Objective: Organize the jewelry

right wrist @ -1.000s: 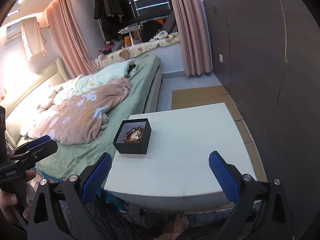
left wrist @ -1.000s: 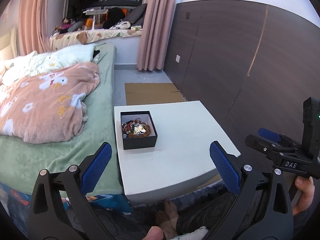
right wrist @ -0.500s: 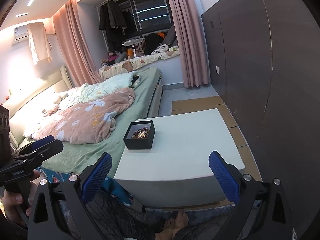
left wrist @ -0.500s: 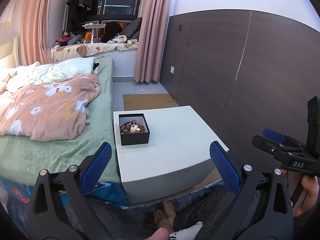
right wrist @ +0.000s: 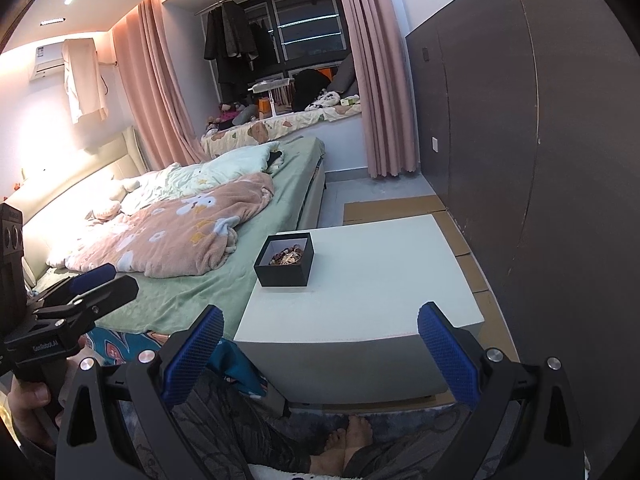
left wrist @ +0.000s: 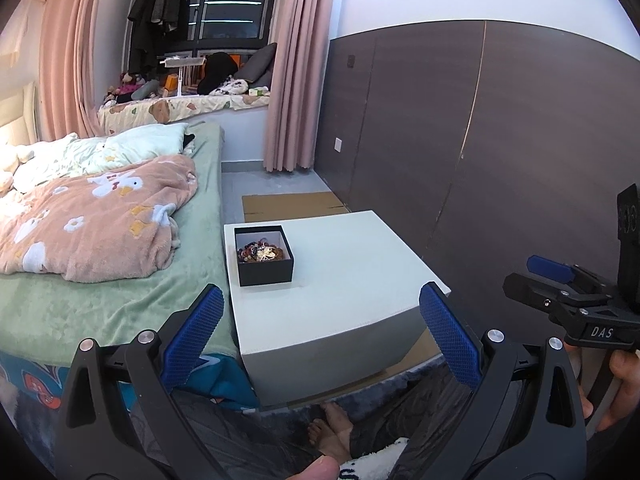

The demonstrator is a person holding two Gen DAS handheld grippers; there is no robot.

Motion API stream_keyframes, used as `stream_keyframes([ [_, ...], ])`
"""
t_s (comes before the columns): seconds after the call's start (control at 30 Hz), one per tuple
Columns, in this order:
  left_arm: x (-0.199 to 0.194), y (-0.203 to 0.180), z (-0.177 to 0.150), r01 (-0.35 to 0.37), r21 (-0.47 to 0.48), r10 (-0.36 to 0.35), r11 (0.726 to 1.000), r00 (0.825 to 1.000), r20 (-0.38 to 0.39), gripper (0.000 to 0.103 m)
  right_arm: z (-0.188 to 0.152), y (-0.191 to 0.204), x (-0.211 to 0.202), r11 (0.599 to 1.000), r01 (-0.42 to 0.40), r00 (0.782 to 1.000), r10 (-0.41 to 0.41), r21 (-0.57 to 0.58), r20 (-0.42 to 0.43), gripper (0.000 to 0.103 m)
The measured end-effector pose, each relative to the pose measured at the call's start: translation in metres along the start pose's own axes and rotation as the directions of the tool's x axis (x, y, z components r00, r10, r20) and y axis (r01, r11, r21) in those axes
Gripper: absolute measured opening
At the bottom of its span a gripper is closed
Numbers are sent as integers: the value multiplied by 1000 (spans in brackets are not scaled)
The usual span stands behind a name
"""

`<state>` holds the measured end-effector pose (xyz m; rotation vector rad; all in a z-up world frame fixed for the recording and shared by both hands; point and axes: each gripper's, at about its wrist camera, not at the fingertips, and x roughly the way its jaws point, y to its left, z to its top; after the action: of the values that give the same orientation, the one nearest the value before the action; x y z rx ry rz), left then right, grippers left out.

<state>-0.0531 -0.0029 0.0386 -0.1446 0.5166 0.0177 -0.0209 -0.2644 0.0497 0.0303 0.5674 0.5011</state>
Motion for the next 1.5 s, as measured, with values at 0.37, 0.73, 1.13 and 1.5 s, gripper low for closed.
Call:
stream_keyframes([
  [0.37,2,2,4,-10,6,10,1000,1000,13,98,2,-3,5,1000,-11,1000,11,6,1,95],
  [0.73,12,10,3,-20,-7,20,1000,1000,4,98,3,0,17,1000,-10,1000,10,-9,-17,95],
  [1.13,14,12,1,-33,-14,33,999,999,2,98,-1,2,21,1000,14,1000,-14,-2,-10,95],
  [1.5,8,10,0,-33,-12,33,999,999,11,98,-5,4,16,1000,15,1000,-15,9,2,95],
])
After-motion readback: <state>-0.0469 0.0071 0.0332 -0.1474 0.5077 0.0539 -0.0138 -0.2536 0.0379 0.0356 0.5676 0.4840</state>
